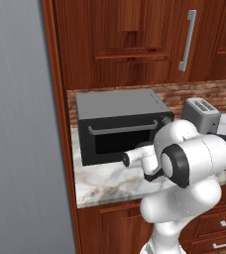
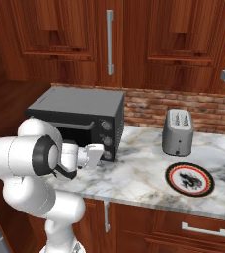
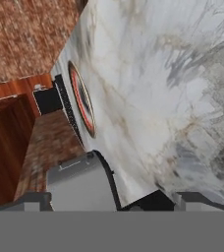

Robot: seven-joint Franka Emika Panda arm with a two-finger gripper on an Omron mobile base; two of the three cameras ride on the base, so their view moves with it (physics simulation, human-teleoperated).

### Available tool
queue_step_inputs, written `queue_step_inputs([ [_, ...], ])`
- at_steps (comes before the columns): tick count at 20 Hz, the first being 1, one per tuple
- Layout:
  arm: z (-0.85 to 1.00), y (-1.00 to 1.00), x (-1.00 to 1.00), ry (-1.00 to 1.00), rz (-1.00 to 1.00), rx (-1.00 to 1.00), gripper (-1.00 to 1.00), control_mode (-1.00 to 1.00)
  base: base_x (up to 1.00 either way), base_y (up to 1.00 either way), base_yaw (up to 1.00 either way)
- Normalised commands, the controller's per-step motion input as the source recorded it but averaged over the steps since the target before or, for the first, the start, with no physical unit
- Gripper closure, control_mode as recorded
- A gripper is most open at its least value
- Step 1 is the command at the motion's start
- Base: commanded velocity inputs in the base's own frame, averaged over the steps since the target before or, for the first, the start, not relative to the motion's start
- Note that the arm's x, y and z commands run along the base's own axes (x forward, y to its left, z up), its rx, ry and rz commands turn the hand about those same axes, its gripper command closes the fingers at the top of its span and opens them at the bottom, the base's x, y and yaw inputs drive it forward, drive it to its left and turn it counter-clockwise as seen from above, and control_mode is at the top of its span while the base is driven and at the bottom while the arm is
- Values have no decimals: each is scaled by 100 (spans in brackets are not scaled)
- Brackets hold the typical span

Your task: Pick up the bagel from the plate, place it on the toaster oven rack, close the door, and set the timer.

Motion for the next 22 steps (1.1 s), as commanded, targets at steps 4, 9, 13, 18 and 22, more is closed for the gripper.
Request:
queue_step_inputs([
  [4, -3, 0, 9, 0, 2, -1, -100, -100, 0, 0, 0],
  [9, 0, 0, 14, 0, 4, 0, -100, -100, 0, 0, 0],
  [13, -4, 0, 6, 0, 5, 0, -100, -100, 0, 0, 0],
  [18, -12, -2, 4, 0, 4, 0, -100, -100, 0, 0, 0],
  [22, -9, -2, 7, 0, 4, 0, -100, -100, 0, 0, 0],
])
